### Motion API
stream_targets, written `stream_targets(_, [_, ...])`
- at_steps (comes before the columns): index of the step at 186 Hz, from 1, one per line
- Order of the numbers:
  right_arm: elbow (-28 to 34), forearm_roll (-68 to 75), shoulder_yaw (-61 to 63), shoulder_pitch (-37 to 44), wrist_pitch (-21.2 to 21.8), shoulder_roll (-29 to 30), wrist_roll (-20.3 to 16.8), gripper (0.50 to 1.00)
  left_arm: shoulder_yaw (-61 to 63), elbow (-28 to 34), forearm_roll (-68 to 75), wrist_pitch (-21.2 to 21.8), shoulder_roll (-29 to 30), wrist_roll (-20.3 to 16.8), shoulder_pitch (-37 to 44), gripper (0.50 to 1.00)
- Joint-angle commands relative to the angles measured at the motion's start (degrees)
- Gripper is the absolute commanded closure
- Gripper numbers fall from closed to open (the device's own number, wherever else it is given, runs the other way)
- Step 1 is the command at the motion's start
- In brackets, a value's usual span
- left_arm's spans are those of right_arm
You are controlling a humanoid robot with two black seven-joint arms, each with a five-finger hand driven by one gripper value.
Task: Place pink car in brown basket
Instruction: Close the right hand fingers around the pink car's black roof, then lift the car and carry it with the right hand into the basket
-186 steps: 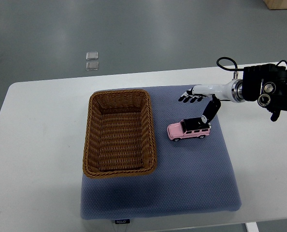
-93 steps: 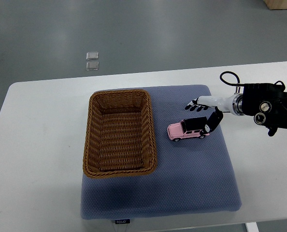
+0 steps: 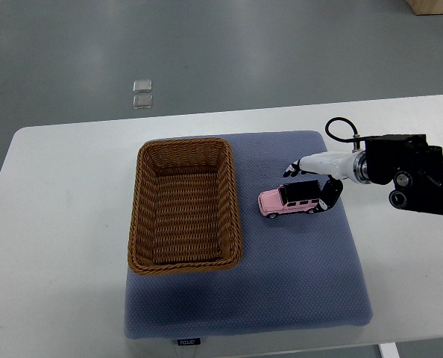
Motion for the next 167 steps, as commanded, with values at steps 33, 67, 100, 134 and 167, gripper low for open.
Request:
stream_targets(33, [-0.82,-2.51,-0.51,-0.71,0.01,1.28,-0.01,0.74,0.0,0.0,0.0,0.0,0.0,0.02,0.0,0.5])
stream_targets(67, [-0.91,-2.6,-0.6,-0.63,1.24,1.01,-0.01,0.953,0.0,0.0,0.0,0.08,0.0,0.02,0.0,0.5])
stream_targets(100, [-0.91,-2.51,-0.51,-0.19,1.68,0.66,0.08,1.0,0.0,0.0,0.0,0.0,0.0,0.02,0.0,0.5])
stream_targets(134, [-1.0,-1.99,0.28,0.78,1.59,-0.3,0.08,1.0,0.0,0.0,0.0,0.0,0.0,0.02,0.0,0.5])
stream_targets(167, [-2.05,-1.64,0.46,2.27,1.59,-2.15,0.17,1.0,0.0,0.0,0.0,0.0,0.0,0.02,0.0,0.5])
